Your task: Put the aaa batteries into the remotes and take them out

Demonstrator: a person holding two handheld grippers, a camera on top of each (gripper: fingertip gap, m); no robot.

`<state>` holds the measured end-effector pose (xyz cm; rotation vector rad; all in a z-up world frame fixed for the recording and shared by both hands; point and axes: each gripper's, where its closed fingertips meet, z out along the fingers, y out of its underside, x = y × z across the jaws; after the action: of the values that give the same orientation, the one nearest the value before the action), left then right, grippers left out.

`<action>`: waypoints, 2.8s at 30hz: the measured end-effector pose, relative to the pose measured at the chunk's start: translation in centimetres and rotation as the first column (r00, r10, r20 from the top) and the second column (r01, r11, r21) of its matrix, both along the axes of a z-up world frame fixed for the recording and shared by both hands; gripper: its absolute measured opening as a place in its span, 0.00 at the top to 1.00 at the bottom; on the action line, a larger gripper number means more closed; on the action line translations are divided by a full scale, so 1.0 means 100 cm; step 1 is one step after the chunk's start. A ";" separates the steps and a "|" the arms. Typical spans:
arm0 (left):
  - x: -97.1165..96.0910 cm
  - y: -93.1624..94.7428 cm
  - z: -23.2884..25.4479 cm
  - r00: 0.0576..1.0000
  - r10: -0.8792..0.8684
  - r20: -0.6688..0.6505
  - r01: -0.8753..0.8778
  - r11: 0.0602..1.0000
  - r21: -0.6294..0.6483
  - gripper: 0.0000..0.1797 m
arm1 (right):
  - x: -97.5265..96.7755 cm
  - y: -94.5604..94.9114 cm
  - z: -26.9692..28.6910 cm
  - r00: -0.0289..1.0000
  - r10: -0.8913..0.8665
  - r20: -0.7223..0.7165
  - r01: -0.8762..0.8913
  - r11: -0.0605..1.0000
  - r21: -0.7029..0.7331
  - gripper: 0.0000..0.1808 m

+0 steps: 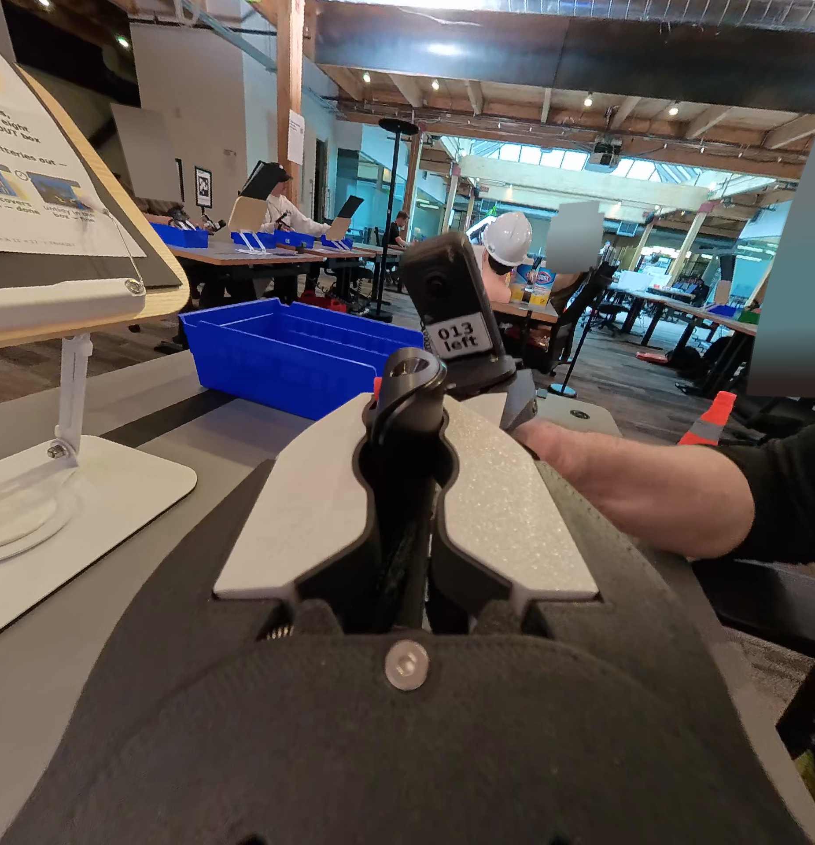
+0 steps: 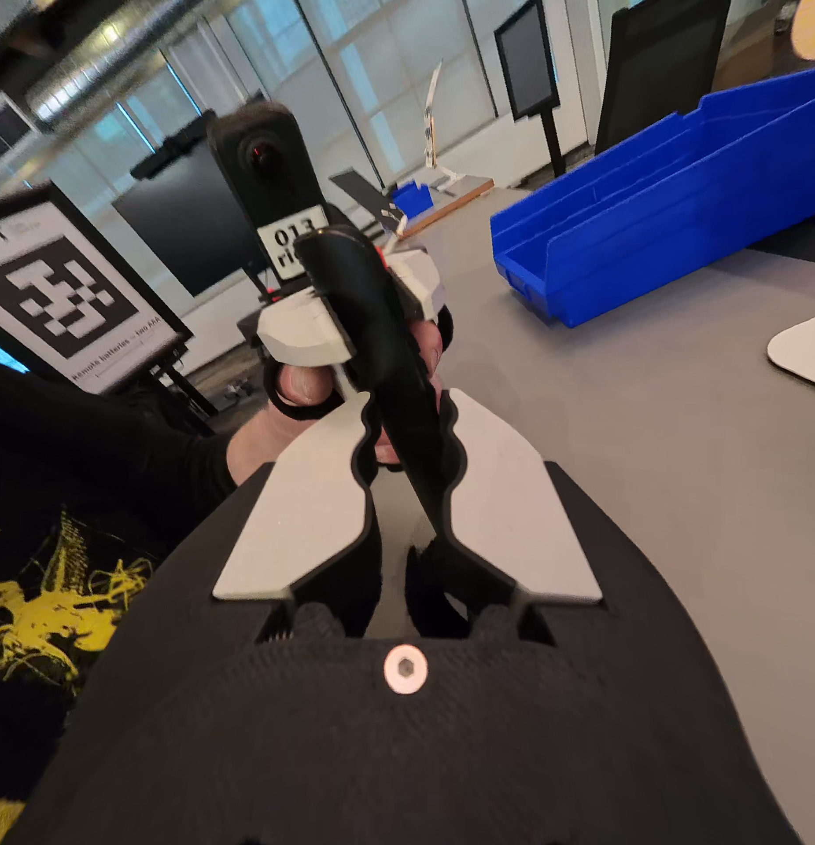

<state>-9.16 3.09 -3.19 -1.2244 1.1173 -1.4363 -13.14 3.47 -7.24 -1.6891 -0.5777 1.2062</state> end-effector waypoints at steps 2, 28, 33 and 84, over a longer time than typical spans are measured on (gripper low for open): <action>0.001 0.000 -0.002 1.000 0.005 -0.011 -0.005 1.000 0.006 0.89 | 0.001 0.000 -0.003 0.998 0.021 0.053 -0.022 1.000 0.011 0.86; 0.000 0.010 0.012 0.994 0.031 0.104 -0.022 0.996 -0.091 0.88 | 0.004 0.007 0.007 0.997 -0.049 -0.066 0.048 0.999 -0.022 0.84; -0.002 0.008 0.016 0.992 0.037 0.124 -0.029 0.997 -0.071 0.88 | 0.003 0.006 0.012 0.990 -0.070 -0.123 0.068 0.997 -0.026 0.83; -0.040 0.057 0.030 0.919 0.153 0.362 0.029 0.892 -0.451 0.88 | 0.022 -0.015 -0.027 0.987 -0.143 0.069 0.139 0.989 0.055 0.68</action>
<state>-13.20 8.74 -0.16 -1.1916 0.4764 -1.8538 -10.90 2.01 -9.95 -1.7076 -0.5192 1.0246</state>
